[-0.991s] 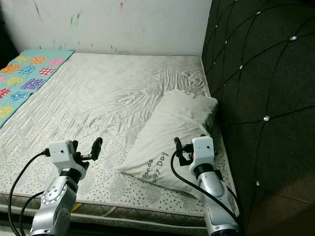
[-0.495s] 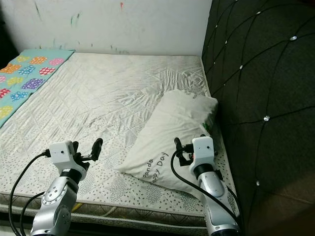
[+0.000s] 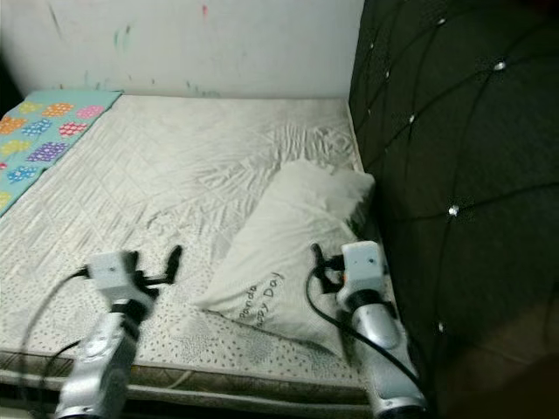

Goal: Clean up the room

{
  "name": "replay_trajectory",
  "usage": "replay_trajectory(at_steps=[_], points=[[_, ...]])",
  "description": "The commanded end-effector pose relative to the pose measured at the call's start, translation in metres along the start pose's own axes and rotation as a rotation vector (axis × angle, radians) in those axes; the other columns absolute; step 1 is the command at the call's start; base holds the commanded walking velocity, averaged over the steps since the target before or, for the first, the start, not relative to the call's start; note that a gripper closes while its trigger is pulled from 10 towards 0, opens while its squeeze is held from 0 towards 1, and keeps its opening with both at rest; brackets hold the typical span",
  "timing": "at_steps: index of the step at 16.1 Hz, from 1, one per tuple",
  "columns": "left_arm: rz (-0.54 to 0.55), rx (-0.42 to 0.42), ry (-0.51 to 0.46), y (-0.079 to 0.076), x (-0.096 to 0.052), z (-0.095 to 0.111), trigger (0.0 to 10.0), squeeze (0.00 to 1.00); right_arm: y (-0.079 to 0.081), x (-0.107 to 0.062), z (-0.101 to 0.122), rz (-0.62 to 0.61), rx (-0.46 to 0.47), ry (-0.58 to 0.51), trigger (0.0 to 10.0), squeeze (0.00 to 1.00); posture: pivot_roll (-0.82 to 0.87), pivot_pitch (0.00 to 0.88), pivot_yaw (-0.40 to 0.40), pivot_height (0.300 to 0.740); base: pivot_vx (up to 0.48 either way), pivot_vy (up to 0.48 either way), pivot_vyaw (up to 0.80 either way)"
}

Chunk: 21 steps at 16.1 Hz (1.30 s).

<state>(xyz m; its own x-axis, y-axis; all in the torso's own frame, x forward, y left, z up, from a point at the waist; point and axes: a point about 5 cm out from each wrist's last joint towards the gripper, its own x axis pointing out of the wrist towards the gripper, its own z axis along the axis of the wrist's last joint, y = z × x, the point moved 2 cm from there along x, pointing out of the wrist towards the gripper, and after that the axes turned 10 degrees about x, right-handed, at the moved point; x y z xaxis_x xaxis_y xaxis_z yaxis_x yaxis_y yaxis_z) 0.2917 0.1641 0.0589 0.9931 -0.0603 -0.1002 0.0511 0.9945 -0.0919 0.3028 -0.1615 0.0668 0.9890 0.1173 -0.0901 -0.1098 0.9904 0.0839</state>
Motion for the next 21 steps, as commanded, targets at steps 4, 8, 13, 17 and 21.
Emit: replay_trajectory(at_steps=[4, 8, 13, 17, 21], points=[[0.041, 0.046, -0.036, 0.011, -0.008, 0.012, 10.0, 0.0, -0.01, -0.005, 0.008, -0.039, -0.009, -0.021, 10.0, 0.0, -0.11, 0.0, 0.033, 0.74, 0.0, 0.0, 0.0], [0.049, 0.069, -0.052, 0.019, -0.028, 0.018, 10.0, 0.0, -0.018, -0.016, 0.008, -0.048, -0.016, -0.015, 10.0, 0.0, -0.1, 0.0, 0.031, 0.74, 0.0, 0.0, 0.0], [0.065, 0.079, -0.032, 0.021, -0.03, 0.016, 10.0, 0.0, -0.023, -0.018, 0.007, -0.11, -0.012, -0.008, 10.0, 0.0, -0.11, 0.0, 0.029, 0.74, 0.0, 0.0, 0.0], [0.052, 0.08, -0.03, 0.019, -0.025, 0.016, 10.0, 0.0, -0.023, -0.016, 0.005, -0.123, -0.013, 0.005, 10.0, 0.0, -0.11, 0.0, 0.036, 0.74, 0.0, 0.0, -0.4], [0.042, 0.084, -0.028, 0.016, -0.024, 0.015, 10.0, 0.0, -0.023, -0.016, 0.003, -0.124, -0.016, 0.012, 10.0, 0.0, -0.11, 0.0, 0.031, 0.74, 0.0, 0.0, -0.8]])
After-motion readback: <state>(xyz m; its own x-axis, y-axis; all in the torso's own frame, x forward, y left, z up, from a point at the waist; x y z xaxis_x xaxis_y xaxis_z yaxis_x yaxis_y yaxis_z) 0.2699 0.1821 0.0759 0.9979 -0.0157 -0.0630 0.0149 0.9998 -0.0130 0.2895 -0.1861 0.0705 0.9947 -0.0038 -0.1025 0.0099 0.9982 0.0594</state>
